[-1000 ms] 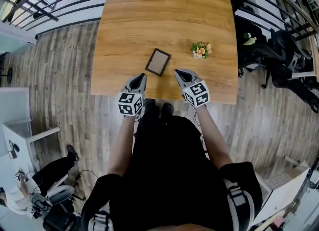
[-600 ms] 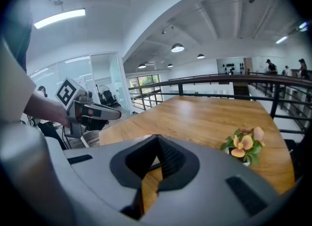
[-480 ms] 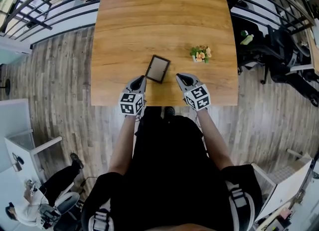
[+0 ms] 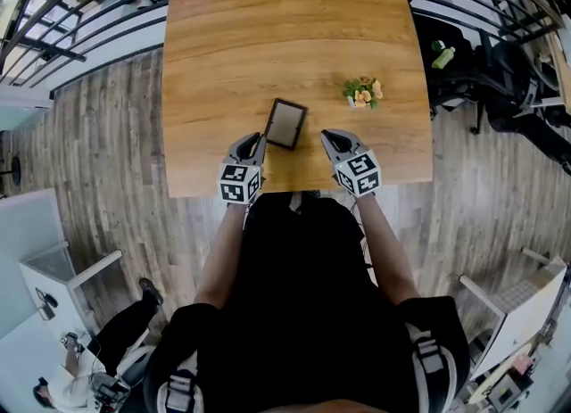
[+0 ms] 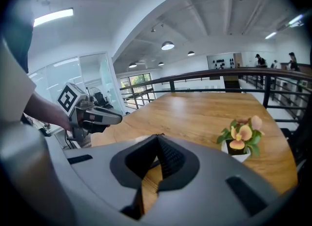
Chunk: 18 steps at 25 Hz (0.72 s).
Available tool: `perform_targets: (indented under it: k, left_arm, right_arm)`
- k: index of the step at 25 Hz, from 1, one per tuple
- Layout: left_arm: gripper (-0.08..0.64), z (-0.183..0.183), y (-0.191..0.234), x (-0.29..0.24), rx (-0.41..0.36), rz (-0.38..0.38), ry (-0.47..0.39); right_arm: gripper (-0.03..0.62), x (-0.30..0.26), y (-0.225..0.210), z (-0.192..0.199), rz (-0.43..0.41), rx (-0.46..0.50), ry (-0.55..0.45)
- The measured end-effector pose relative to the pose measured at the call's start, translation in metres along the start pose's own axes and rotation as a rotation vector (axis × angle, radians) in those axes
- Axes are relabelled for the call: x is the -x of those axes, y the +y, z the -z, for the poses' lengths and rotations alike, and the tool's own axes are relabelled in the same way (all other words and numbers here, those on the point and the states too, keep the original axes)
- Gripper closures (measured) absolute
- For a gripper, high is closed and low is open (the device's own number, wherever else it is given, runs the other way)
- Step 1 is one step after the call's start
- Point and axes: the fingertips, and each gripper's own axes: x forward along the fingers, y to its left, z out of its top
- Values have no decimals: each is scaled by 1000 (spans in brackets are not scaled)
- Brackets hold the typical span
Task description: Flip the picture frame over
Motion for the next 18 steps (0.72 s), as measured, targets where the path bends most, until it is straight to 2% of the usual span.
perform_targets:
  k: [5, 8, 10, 18]
  left_arm:
    - [518, 2, 4, -5, -18, 24, 22]
    - [449, 8, 8, -10, -25, 42, 54]
    - [435, 14, 11, -15, -33, 49, 75]
    - [422, 55, 25, -40, -32, 72, 192]
  right_arm:
    - [584, -8, -2, 1, 17, -18, 1]
    - [584, -14, 0, -1, 26, -27, 0]
    - [584, -17, 1, -2, 29, -31, -1]
    - [584, -19, -2, 5, 72, -70, 14]
